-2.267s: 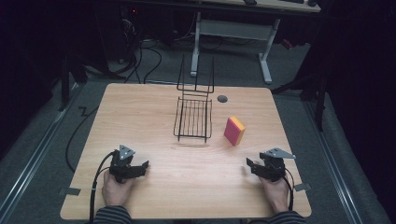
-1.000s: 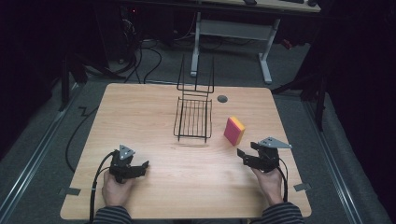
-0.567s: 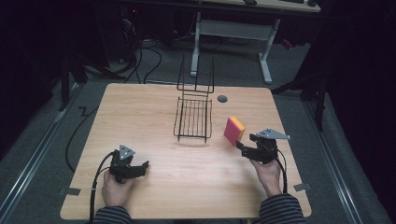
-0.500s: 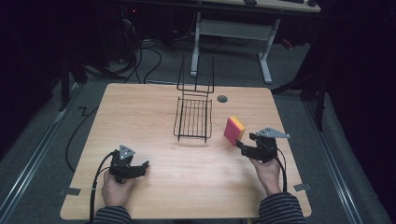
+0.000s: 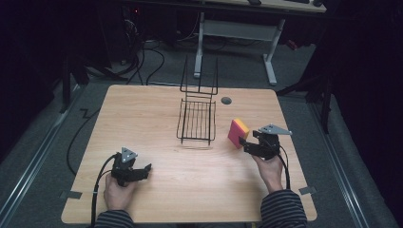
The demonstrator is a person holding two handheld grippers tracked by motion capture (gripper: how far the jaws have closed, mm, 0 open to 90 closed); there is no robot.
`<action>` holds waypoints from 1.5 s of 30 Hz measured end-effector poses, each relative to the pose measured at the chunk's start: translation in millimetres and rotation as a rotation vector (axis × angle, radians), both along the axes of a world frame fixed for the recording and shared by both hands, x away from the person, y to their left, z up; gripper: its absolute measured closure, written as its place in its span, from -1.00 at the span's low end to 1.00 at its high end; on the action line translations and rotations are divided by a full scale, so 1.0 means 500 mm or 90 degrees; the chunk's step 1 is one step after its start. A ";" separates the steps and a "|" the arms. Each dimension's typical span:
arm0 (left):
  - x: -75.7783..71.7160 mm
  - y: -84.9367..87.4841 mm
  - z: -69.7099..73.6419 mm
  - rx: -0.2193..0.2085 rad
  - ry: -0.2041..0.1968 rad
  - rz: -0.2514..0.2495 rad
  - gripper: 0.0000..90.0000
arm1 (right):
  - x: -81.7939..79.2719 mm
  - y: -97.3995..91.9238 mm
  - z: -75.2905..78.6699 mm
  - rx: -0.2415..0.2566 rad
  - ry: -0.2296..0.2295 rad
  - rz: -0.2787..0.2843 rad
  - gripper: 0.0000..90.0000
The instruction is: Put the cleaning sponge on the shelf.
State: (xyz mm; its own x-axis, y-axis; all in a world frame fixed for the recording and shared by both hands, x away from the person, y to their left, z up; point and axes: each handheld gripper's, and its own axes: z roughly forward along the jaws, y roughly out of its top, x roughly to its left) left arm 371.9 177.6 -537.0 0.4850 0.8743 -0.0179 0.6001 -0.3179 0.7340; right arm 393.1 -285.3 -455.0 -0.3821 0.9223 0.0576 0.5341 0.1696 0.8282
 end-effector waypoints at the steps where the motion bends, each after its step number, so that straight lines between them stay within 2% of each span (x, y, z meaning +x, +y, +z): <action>1: 0.000 0.000 0.000 0.000 0.000 0.000 -0.58 | 0.005 0.000 -0.001 -0.001 0.005 -0.003 -0.29; 13: 0.000 0.000 0.000 0.000 0.000 0.000 -0.58 | 0.042 0.010 -0.019 0.001 0.017 -0.013 -0.27; 21: 0.000 0.000 0.000 0.000 0.000 0.000 -0.58 | 0.060 0.013 -0.034 0.003 0.015 -0.017 -0.23; 29: 0.000 0.000 0.000 0.000 0.000 0.000 -0.58 | 0.073 0.013 -0.052 0.002 0.034 -0.017 -0.17; 37: 0.000 0.000 0.000 0.000 0.000 0.000 -0.58 | 0.081 0.020 -0.066 0.001 0.036 -0.024 -0.01; 45: 0.000 0.000 0.000 0.000 0.000 0.000 -0.58 | 0.083 0.024 -0.073 -0.022 0.027 -0.014 0.27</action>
State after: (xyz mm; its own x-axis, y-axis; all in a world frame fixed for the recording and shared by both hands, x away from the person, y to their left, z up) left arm 371.9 177.5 -537.1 0.4849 0.8744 -0.0174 0.5998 -0.3180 0.7343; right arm 434.7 -273.3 -491.6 -0.3591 0.9324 0.0407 0.5727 0.1858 0.7984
